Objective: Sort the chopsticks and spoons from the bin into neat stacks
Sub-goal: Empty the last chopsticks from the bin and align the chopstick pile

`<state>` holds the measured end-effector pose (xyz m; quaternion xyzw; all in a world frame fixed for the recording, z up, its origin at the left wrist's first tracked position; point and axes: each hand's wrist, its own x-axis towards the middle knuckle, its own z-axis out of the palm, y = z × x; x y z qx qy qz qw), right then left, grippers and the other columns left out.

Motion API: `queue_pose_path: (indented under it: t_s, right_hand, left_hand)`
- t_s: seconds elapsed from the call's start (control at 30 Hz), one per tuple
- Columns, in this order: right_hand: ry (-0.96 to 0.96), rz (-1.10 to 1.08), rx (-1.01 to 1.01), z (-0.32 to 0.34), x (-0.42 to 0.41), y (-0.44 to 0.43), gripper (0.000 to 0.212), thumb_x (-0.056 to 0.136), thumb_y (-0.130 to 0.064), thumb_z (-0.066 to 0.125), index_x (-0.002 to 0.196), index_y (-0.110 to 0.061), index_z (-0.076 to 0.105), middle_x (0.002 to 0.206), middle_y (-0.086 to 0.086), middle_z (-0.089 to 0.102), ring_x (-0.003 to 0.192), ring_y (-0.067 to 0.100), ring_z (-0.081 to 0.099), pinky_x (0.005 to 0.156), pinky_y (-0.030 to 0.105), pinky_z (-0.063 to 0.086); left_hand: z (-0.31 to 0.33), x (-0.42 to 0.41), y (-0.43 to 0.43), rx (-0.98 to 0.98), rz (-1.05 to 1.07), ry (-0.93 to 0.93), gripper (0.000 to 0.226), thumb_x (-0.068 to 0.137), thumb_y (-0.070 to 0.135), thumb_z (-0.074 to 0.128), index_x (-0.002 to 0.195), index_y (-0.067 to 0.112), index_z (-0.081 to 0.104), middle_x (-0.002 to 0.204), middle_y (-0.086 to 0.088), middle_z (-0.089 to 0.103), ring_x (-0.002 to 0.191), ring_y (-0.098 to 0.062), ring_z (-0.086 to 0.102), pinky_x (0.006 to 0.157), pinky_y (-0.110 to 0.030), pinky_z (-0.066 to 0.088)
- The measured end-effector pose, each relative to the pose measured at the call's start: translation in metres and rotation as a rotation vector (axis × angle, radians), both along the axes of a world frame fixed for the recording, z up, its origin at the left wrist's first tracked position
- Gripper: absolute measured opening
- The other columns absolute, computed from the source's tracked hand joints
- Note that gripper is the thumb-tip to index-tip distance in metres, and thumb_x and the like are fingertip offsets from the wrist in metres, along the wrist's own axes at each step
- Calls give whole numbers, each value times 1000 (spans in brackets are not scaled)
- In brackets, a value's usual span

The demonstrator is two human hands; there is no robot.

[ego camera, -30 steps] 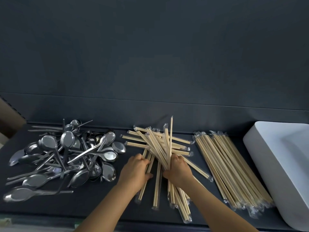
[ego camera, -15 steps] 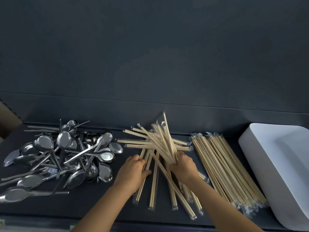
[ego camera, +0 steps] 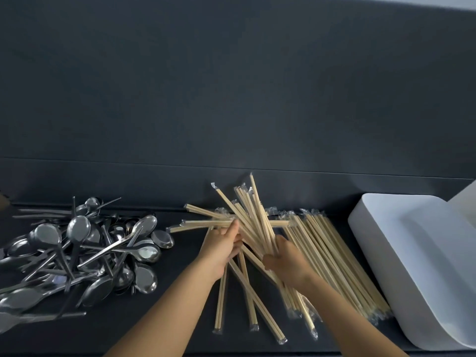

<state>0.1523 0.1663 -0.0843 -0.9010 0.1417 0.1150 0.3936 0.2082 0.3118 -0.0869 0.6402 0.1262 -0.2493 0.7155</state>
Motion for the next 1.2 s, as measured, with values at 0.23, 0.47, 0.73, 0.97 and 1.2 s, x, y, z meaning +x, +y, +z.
queue_pose_path:
  t_s: [0.23,0.47,0.73,0.97,1.2]
  right_hand:
    - [17,38,89,-1,-14,-14,21,82,-11,59,101,-13,52,85,-2,59,71,10,57,59,18,45]
    - [4,-56,100,-2,-21,-33,13,85,-9,58,92,-16,52,80,-1,58,65,8,57,53,14,43]
    - [-156,-252,483,10,-18,-31,16,89,-8,57,104,-15,53,91,5,63,87,18,62,69,19,46]
    - [-255,-128,594,20,-8,-1,16,91,-4,56,105,-11,57,82,-2,67,75,5,65,67,17,50]
    - [-241,-3,476,22,-8,9,45,78,-18,75,111,-10,45,90,12,62,82,25,63,80,49,54]
  left_hand:
    - [7,17,-8,-423,387,338,23,95,26,53,106,6,56,100,-16,64,89,-24,64,80,-37,51]
    - [18,37,10,-542,556,230,12,99,14,45,108,9,52,106,-12,66,96,-23,66,89,-39,53]
    - [41,37,26,-251,328,-3,18,98,24,48,107,15,60,82,-2,53,79,-16,58,77,-33,52]
    - [28,-9,-8,-75,-125,-9,29,93,35,52,121,28,56,126,3,56,116,-23,55,99,-54,44]
    - [39,-19,-13,-340,-196,39,67,88,37,57,146,22,28,153,2,27,142,-21,24,115,-41,25]
